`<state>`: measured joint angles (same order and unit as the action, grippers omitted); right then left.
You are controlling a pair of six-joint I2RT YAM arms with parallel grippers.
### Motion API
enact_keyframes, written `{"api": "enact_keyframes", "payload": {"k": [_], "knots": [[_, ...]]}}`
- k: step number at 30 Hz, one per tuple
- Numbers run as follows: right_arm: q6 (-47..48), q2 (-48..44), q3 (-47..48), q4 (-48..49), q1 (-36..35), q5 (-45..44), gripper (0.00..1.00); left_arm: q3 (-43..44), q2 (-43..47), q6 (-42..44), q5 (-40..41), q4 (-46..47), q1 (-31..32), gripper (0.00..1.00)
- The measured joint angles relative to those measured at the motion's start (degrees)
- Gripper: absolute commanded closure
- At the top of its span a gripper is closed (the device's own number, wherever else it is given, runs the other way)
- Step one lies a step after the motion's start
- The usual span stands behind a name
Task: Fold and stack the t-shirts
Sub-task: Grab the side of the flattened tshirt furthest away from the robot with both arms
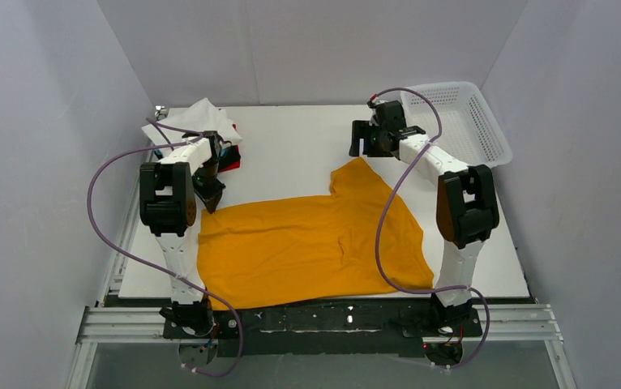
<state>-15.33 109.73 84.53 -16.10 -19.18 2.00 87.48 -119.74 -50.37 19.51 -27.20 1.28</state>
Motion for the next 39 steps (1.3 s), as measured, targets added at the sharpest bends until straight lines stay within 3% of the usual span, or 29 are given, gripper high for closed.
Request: {"api": "enact_keyframes", "payload": {"k": [8,12,19,22,26,28,33,39], "knots": [[3.6,14.7,17.4,-6.6,0.0,-3.4,0.19,-2.2,1.6,1.2,-0.2,2.1,0.0,1.00],[5.2,20.7,24.7,-12.0,-0.5,-4.9,0.27,-2.8,2.2,1.8,-0.5,2.9,0.0,1.00],[8.2,20.8,21.1,-16.8,-3.4,-7.4,0.38,-3.7,2.9,2.0,-1.2,3.4,0.0,1.00],[8.7,19.2,18.6,-17.4,-4.6,-7.2,0.51,-4.5,3.4,2.2,-1.7,3.6,0.0,1.00],[9.9,18.6,17.8,-17.7,-4.9,-6.2,0.89,-5.3,4.1,2.2,-2.0,3.5,0.0,1.00],[10.2,18.6,17.9,-17.9,-4.8,-6.0,0.99,-5.4,4.1,2.4,-2.0,3.6,0.0,1.00],[11.3,18.9,19.6,-18.6,-3.6,-6.3,0.99,-4.6,4.0,2.6,-2.2,3.3,0.0,1.00],[13.0,21.3,27.5,-18.4,-0.5,-5.5,0.99,3.1,1.2,3.0,-2.2,3.0,0.0,1.00]]}}
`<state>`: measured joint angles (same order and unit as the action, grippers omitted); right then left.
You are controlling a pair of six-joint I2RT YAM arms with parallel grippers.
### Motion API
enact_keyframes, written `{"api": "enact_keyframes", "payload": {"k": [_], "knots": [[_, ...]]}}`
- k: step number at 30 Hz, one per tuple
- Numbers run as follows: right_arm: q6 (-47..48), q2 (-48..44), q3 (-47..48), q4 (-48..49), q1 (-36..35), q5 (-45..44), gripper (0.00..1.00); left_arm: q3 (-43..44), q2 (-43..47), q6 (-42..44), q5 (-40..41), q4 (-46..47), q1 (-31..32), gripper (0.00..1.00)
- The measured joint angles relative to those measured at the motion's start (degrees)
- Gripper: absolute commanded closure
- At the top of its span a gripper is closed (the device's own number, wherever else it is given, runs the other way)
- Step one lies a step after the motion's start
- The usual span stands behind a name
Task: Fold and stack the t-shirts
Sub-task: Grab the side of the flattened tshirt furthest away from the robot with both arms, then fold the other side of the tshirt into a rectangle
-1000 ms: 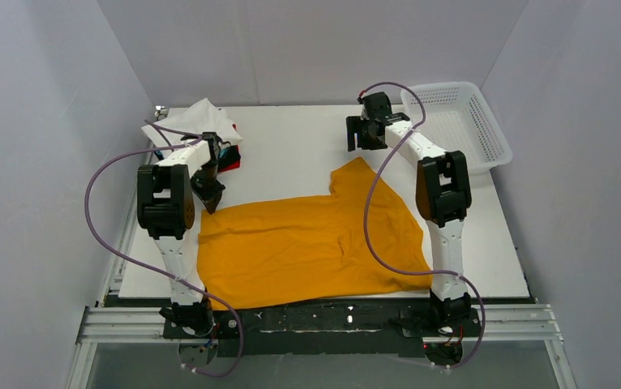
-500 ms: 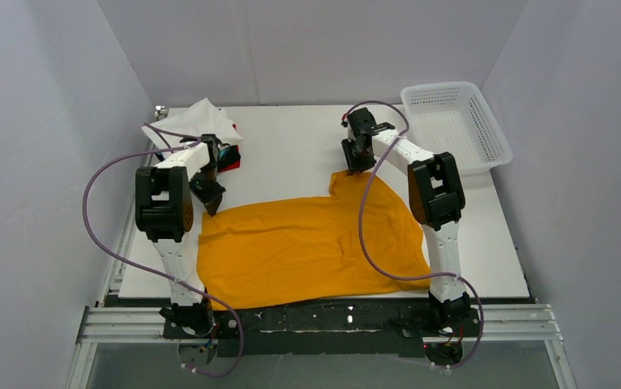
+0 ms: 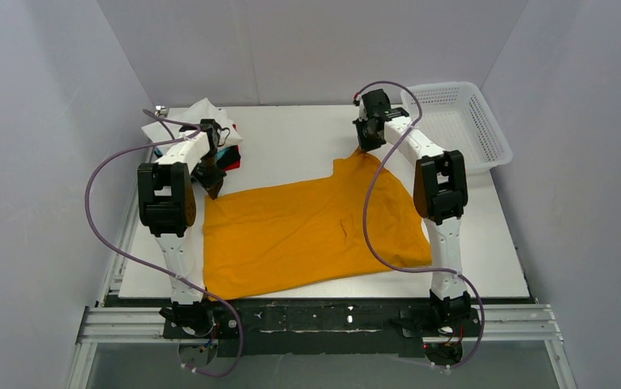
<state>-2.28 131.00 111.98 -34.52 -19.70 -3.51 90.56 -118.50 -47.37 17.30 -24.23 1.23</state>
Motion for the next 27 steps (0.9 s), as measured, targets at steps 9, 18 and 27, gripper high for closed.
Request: {"api": "enact_keyframes", "payload": {"k": [9,18,27], "knots": [[1.1,1.1,3.1,1.2,2.3,5.9,0.99,6.6,-3.6,0.3,-0.8,-0.2,0.0,1.00],[3.5,-8.4,-11.1,3.6,1.8,10.6,0.99,-2.2,0.9,-1.0,-3.0,1.9,0.5,1.00],[4.8,-24.6,-26.1,5.7,-1.0,9.9,0.99,-13.8,14.8,-2.6,-3.7,4.3,3.2,1.00]]}}
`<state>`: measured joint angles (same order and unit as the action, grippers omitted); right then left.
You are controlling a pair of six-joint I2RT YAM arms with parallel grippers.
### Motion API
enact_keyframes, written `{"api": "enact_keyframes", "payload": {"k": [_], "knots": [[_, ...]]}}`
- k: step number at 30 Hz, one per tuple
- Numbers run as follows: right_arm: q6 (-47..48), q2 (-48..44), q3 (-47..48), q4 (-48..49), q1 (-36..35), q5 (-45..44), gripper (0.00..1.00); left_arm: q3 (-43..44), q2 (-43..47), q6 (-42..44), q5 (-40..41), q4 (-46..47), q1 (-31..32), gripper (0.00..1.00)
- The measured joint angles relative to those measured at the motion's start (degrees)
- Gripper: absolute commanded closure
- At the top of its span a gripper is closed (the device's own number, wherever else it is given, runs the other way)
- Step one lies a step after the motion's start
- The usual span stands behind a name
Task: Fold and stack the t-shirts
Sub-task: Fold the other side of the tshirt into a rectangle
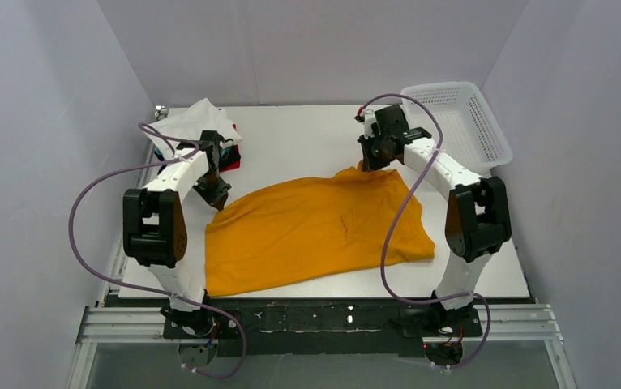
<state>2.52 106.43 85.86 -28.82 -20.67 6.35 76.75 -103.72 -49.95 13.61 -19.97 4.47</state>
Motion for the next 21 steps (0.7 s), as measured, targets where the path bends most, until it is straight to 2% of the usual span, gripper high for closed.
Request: {"api": "enact_keyframes", "payload": {"k": [11,16,21], "knots": [[1.8,-19.4,-20.6,0.2,-2.5,-4.0,0.99,-14.8,17.7,-0.5,0.8,0.2,5.4,1.00],[0.5,-25.6,-24.8,-0.4,-2.9,-7.8,0.99,-21.4,27.3,-1.2,1.2,-0.2,8.4,1.00],[-0.9,-28.4,-27.6,-1.6,-3.7,-12.0,0.96,-26.3,32.5,-1.3,1.0,-1.1,9.2,1.00]]}}
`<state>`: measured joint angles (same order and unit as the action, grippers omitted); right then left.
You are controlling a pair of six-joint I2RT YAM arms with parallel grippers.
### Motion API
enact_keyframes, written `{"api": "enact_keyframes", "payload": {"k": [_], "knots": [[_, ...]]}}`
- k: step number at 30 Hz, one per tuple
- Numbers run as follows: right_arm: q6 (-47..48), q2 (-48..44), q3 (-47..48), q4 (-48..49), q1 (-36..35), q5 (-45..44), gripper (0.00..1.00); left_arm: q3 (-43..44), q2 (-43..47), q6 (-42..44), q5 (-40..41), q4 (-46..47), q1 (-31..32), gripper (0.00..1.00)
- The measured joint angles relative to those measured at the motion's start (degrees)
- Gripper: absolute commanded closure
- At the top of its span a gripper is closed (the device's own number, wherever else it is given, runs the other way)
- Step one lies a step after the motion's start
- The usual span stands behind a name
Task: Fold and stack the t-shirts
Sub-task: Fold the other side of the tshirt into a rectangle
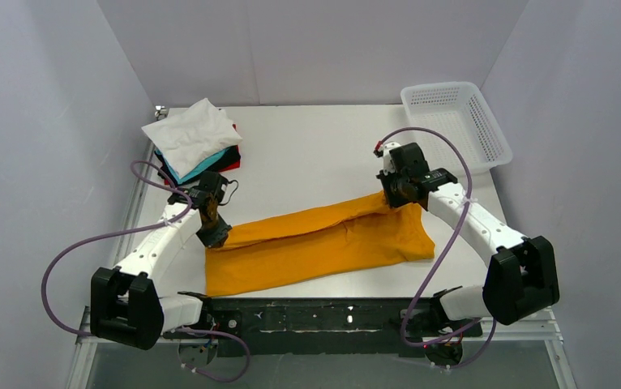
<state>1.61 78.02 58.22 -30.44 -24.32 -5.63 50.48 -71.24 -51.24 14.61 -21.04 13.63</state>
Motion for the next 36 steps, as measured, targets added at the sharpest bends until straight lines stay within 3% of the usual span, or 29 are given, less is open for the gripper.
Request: {"api": "enact_keyframes", "payload": {"k": [4,8,9,11,13,16,21,24,28,31,36], "knots": [[-1.9,-0.2,-1.4,-1.4,-1.1,-2.5,0.89,-3.1,1.2,-0.2,-0.4,-0.2,0.1,1.00],[-4.5,-0.9,-3.7,-2.5,-2.0,-4.2,0.79,-4.0,0.7,-0.3,-1.3,-0.2,0.2,0.86],[-5.3,-1.2,-4.4,-3.2,-2.1,-4.3,0.76,-4.1,0.4,-0.3,-1.5,-0.3,0.3,0.78],[-7.5,-2.0,-5.0,-5.7,-2.1,-4.3,0.60,-4.6,0.3,-0.2,-1.6,-0.4,0.3,0.55],[-9.7,-3.0,-5.0,-8.2,-2.1,-2.2,0.54,-5.2,0.8,-0.3,-1.5,-1.5,0.4,0.30],[-15.2,-4.9,-4.9,-14.3,-2.1,2.6,0.49,-5.8,3.4,-0.2,-1.4,-4.2,0.4,0.03],[-22.8,-8.9,-5.4,-24.8,-2.7,5.2,0.23,-5.3,11.6,1.3,-1.2,-8.3,0.4,0.02],[-24.6,-14.4,-5.6,-27.5,-2.7,4.9,0.19,-2.7,12.3,3.1,-3.0,-9.6,0.4,0.02],[-25.4,-18.7,-5.5,-22.3,-2.7,6.5,0.17,-0.5,8.2,4.8,-8.1,-7.1,0.4,0.02],[-25.0,-14.3,-3.7,-16.0,-2.1,8.9,0.17,-0.3,3.1,5.5,-12.2,-4.2,0.4,0.02],[-22.0,4.6,6.7,-7.3,-0.3,9.5,0.17,-1.8,-2.9,7.2,-14.6,0.2,0.4,0.02]]}}
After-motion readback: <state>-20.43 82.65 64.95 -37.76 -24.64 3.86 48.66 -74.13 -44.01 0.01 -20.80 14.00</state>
